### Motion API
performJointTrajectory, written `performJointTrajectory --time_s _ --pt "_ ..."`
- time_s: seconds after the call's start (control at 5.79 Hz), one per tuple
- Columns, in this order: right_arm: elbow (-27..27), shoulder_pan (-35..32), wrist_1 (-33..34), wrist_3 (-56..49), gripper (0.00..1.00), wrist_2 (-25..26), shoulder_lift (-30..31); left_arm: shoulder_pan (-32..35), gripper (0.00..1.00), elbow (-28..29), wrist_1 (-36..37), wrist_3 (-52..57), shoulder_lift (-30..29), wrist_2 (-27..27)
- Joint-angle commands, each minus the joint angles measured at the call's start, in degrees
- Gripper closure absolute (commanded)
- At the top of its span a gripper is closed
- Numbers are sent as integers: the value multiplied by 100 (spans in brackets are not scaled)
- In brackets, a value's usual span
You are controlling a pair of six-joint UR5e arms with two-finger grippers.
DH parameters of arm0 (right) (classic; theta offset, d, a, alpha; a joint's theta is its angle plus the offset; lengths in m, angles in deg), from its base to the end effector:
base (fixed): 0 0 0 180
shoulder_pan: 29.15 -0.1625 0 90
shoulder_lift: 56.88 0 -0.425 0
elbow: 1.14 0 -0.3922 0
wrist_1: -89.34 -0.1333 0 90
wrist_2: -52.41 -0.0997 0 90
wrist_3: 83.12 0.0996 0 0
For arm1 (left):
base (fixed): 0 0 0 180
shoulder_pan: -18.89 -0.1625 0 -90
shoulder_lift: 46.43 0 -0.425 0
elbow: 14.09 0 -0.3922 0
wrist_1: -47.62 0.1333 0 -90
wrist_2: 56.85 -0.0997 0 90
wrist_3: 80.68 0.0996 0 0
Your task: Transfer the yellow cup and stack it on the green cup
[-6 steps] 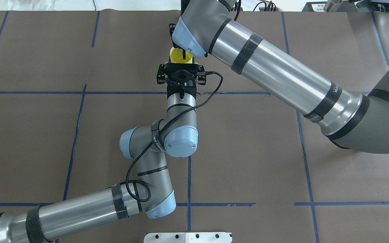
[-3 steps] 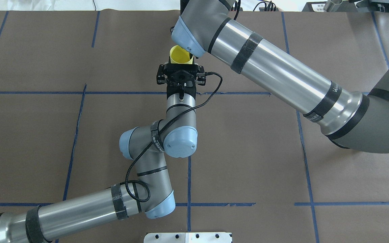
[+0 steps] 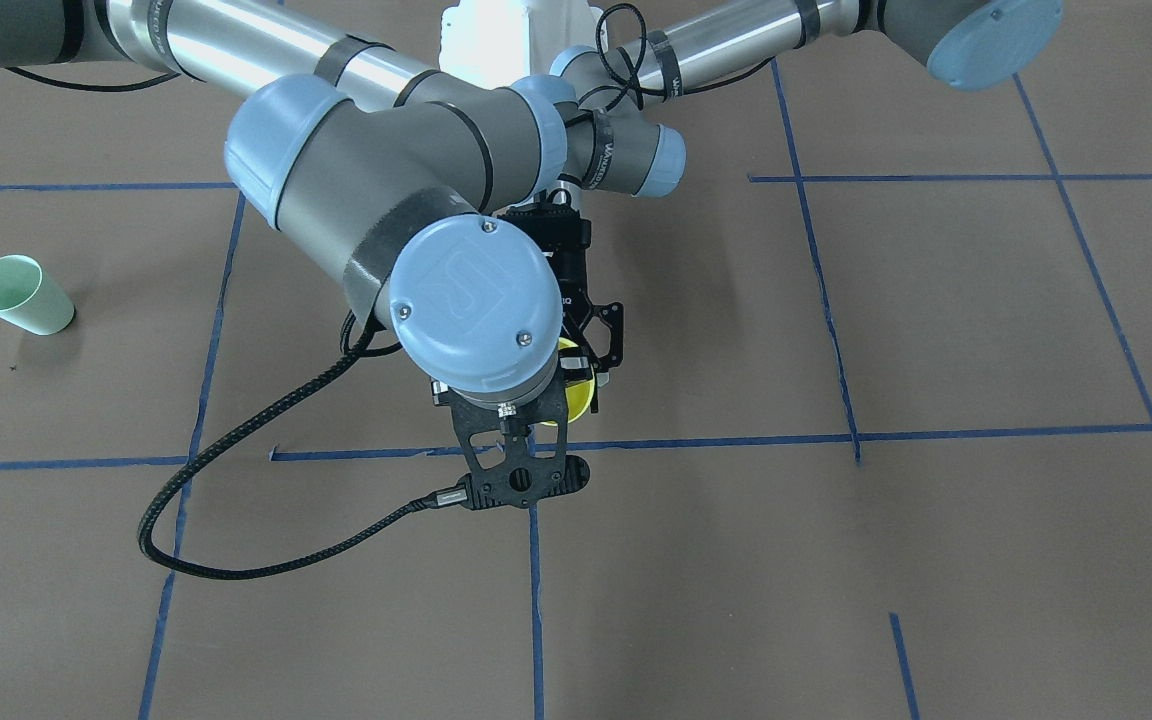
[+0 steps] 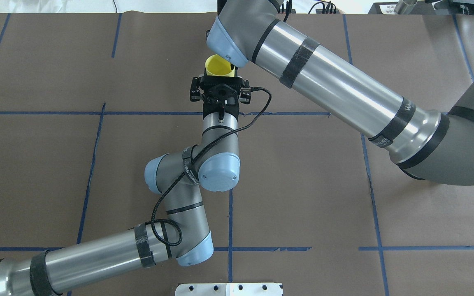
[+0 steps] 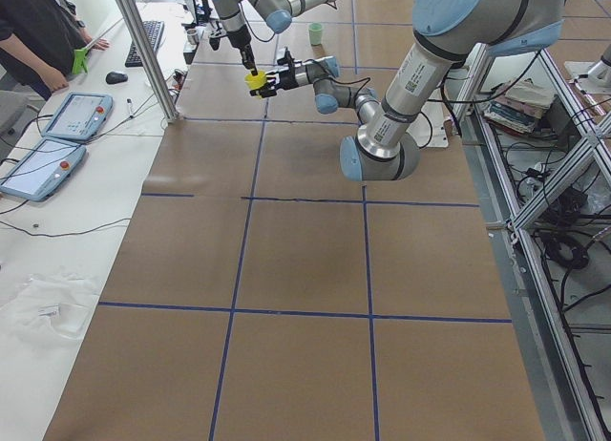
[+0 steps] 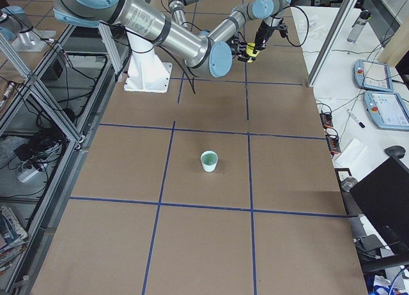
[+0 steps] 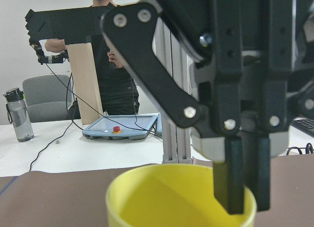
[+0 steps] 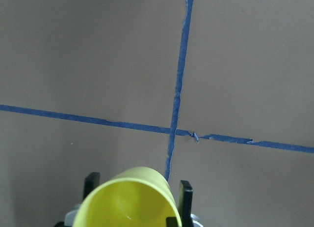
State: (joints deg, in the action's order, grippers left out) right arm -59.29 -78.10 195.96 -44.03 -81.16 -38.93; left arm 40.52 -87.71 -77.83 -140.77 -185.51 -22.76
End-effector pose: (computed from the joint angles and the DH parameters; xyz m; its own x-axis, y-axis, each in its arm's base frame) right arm -0.4925 -0.6640 0.0666 0.6631 -0.0949 0.7425 0.2368 0.9676 -0.0878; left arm 0.6084 -0.4734 0.1572 0.7592 -0.0004 -0.6508 0.6259 0.2744 0.7300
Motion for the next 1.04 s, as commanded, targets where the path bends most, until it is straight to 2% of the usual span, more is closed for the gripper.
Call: performJointTrajectory --time_s 0.0,0.17,0.35,0.86 --pt "5 43 -351 493 100 -19 6 -1 23 -30 -5 32 4 10" --pt "-12 26 -343 494 100 -37 -11 -1 21 -30 -5 41 4 10" --pt "-65 0 -343 485 100 -46 -20 -1 8 -30 -5 41 39 10" --pt "-389 -236 -273 494 100 -159 -11 -1 7 -30 -5 41 180 10"
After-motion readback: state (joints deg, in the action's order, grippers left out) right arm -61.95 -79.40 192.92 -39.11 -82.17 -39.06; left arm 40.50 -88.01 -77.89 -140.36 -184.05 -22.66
